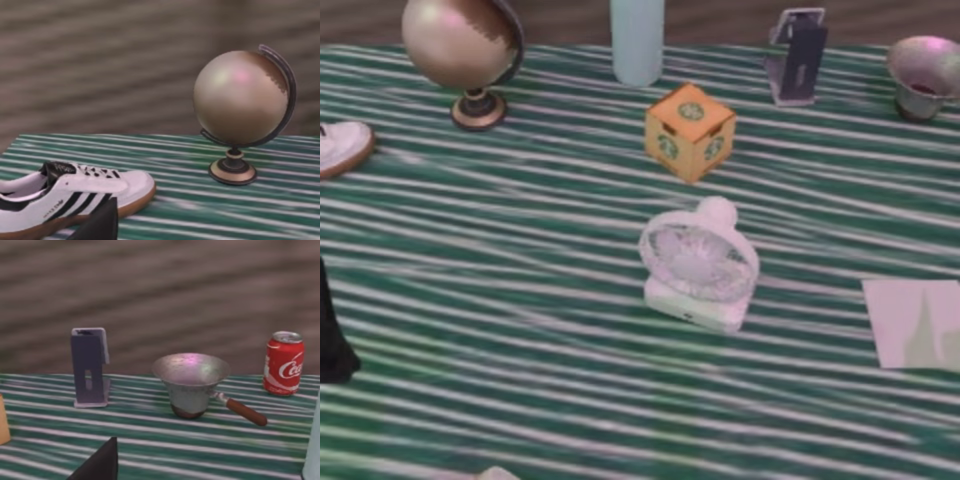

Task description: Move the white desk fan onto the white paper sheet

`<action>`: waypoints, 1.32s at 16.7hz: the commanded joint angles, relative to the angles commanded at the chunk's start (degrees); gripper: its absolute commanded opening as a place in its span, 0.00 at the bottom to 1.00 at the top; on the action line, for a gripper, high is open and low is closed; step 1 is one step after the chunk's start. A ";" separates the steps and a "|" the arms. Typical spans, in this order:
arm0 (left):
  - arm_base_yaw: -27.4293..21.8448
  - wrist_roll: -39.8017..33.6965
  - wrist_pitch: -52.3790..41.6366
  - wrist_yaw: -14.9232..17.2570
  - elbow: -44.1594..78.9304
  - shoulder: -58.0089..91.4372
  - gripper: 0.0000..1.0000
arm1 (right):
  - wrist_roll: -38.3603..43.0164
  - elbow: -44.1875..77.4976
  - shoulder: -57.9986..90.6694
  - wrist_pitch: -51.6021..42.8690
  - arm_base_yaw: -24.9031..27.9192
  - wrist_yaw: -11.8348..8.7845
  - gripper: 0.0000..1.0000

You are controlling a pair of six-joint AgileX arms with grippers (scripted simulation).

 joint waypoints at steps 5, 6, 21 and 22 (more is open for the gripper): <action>0.00 0.00 0.00 0.00 0.00 0.00 1.00 | -1.13 3.26 3.47 -3.27 1.36 -0.02 1.00; 0.00 0.00 0.00 0.00 0.00 0.00 1.00 | -1.83 5.47 5.82 -5.43 2.21 -0.01 1.00; 0.00 0.00 0.00 0.00 0.00 0.00 1.00 | -18.90 90.74 86.85 -60.28 25.73 0.03 1.00; 0.00 0.00 0.00 0.00 0.00 0.00 1.00 | -20.09 96.93 92.45 -63.97 27.36 0.02 1.00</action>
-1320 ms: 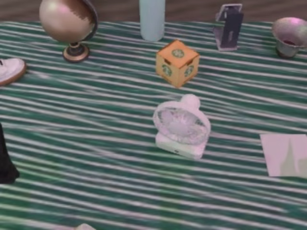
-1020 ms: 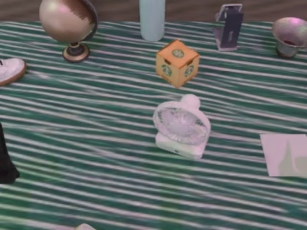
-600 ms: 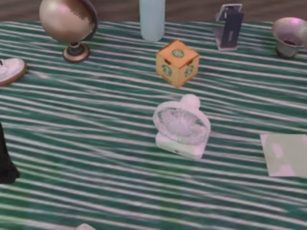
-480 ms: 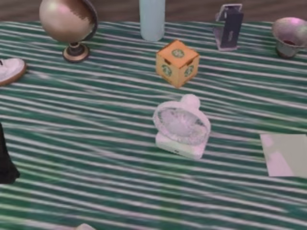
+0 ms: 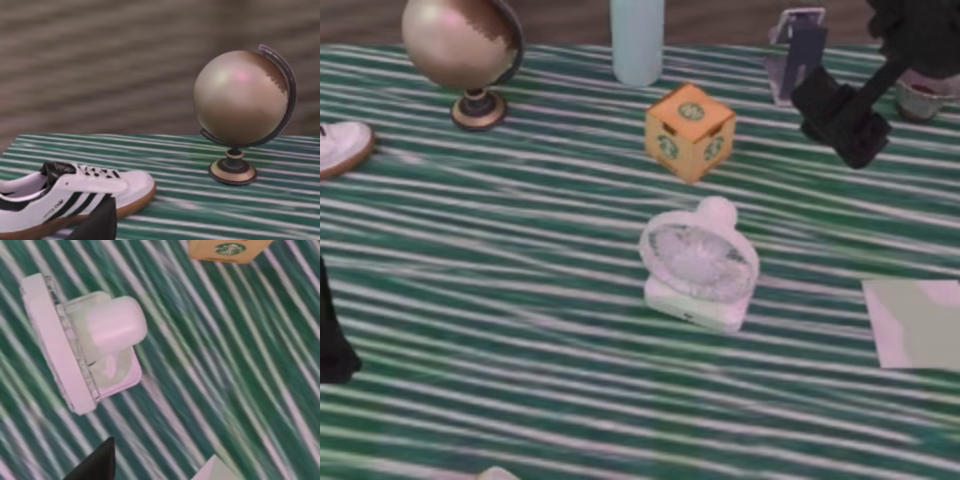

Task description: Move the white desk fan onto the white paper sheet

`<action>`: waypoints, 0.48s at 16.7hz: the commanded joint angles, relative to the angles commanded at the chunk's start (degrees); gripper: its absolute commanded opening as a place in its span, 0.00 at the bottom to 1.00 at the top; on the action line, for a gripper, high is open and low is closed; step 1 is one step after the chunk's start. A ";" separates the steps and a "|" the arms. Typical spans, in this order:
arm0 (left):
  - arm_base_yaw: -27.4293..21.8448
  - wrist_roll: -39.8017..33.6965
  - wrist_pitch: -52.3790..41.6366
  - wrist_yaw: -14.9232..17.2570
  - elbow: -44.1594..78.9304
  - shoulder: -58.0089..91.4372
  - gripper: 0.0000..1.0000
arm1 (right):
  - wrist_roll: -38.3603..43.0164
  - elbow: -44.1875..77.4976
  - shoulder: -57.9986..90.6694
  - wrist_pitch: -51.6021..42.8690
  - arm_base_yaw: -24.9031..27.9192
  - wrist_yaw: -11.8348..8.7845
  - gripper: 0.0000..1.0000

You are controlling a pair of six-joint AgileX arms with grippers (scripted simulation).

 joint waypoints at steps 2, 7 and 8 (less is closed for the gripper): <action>0.00 0.00 0.00 0.00 0.00 0.00 1.00 | -2.27 11.04 10.50 -7.11 3.07 0.01 1.00; 0.00 0.00 0.00 0.00 0.00 0.00 1.00 | -6.80 30.39 31.47 -22.12 9.13 0.10 1.00; 0.00 0.00 0.00 0.00 0.00 0.00 1.00 | -7.42 32.98 34.30 -24.32 9.98 0.11 1.00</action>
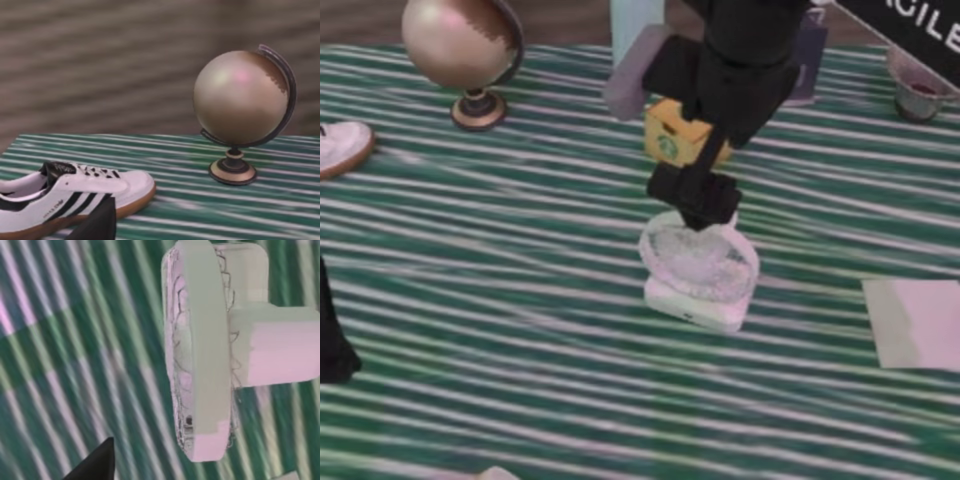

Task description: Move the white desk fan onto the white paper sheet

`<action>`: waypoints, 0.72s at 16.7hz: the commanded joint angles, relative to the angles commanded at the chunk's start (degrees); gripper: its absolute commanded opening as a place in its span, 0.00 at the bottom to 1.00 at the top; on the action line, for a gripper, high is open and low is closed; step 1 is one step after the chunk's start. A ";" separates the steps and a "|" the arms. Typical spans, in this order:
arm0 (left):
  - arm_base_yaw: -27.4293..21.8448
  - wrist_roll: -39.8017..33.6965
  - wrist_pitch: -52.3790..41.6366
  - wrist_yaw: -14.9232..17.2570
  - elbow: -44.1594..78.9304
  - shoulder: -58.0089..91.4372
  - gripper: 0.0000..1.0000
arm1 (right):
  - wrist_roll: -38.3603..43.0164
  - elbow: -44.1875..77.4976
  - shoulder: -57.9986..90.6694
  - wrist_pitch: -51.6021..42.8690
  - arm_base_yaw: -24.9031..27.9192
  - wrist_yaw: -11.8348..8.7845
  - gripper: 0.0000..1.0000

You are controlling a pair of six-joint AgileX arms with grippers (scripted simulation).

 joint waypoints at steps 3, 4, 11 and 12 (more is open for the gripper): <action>0.00 0.00 0.00 0.00 0.00 0.00 1.00 | -1.17 4.93 5.10 -4.24 1.58 0.02 1.00; 0.00 0.00 0.00 0.00 0.00 0.00 1.00 | -1.30 5.50 5.67 -4.75 1.76 0.03 1.00; 0.00 0.00 0.00 0.00 0.00 0.00 1.00 | -1.36 4.38 5.38 -3.69 1.62 0.02 1.00; 0.00 0.00 0.00 0.00 0.00 0.00 1.00 | -1.39 2.99 5.07 -2.40 1.68 0.02 1.00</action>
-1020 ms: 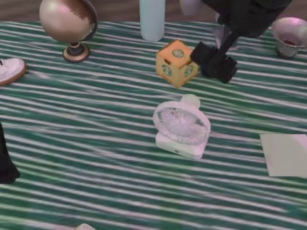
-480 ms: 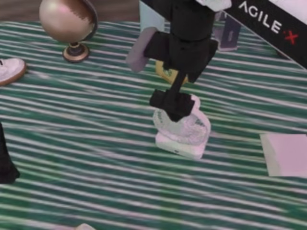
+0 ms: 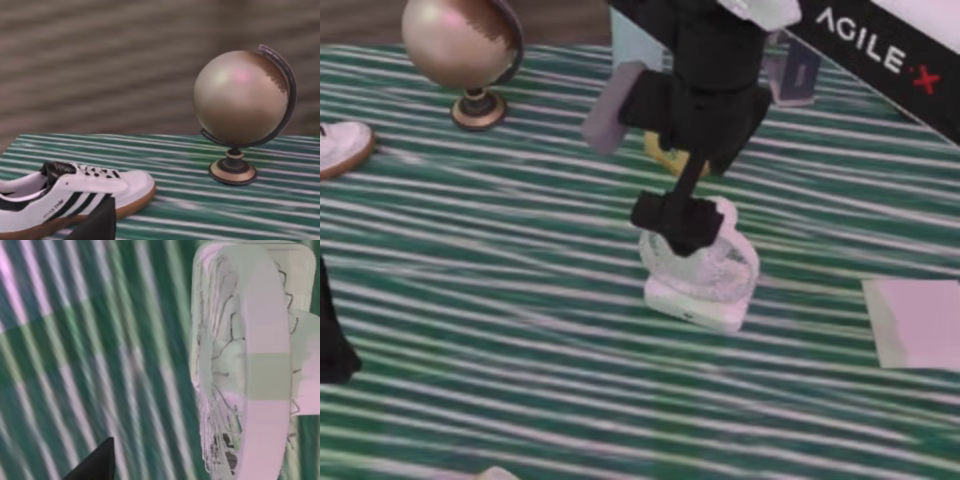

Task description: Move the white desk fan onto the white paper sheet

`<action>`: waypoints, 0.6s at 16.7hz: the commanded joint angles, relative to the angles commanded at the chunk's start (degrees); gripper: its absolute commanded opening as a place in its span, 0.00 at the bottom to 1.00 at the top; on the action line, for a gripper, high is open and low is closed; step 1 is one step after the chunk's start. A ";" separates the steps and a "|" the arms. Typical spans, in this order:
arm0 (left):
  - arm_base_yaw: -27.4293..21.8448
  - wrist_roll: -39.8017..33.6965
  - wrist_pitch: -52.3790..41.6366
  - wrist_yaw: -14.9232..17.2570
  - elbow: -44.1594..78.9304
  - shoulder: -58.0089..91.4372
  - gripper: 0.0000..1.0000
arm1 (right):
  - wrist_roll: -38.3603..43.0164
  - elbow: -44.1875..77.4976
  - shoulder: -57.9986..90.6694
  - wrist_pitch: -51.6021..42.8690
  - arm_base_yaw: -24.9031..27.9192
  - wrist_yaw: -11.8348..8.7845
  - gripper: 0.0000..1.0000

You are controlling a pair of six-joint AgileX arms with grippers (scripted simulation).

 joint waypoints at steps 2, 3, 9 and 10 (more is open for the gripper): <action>0.00 0.00 0.00 0.00 0.00 0.00 1.00 | 0.06 -4.60 -0.83 3.50 0.04 -0.01 1.00; 0.00 0.00 0.00 0.00 0.00 0.00 1.00 | 0.08 -7.50 -1.26 5.49 0.08 -0.01 1.00; 0.00 0.00 0.00 0.00 0.00 0.00 1.00 | 0.16 -14.04 -2.37 11.23 0.19 -0.03 1.00; 0.00 0.00 0.00 0.00 0.00 0.00 1.00 | 0.16 -14.04 -2.37 11.23 0.19 -0.03 1.00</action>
